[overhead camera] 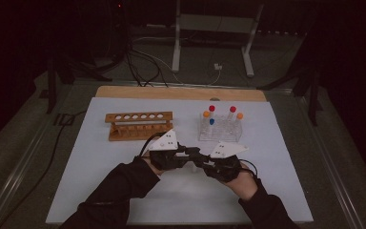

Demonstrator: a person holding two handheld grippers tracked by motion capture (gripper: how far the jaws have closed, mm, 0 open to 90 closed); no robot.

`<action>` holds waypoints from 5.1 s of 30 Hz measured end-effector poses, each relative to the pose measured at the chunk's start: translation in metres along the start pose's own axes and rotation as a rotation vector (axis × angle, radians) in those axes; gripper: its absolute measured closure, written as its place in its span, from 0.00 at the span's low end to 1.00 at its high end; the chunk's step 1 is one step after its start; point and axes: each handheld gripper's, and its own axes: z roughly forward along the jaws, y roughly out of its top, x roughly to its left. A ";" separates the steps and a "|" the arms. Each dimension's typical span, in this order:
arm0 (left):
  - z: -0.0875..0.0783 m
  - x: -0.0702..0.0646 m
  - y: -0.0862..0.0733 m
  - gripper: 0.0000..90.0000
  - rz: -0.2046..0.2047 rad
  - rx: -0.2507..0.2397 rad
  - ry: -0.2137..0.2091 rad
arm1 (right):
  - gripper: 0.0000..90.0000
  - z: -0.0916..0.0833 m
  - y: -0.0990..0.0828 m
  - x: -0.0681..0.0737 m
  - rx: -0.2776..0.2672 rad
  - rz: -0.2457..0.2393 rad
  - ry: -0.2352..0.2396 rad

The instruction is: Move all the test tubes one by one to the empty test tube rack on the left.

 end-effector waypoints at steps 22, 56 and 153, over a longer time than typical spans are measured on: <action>-0.052 0.042 0.015 0.87 -0.006 -0.025 0.213 | 0.05 -0.013 -0.008 -0.014 -0.098 0.085 0.009; -0.057 0.125 0.026 0.87 -0.039 0.006 0.541 | 0.00 -0.014 -0.011 -0.018 -0.112 0.057 -0.003; -0.111 -0.013 -0.072 0.02 -0.187 0.023 0.277 | 0.53 0.034 -0.012 -0.110 0.016 0.261 -0.282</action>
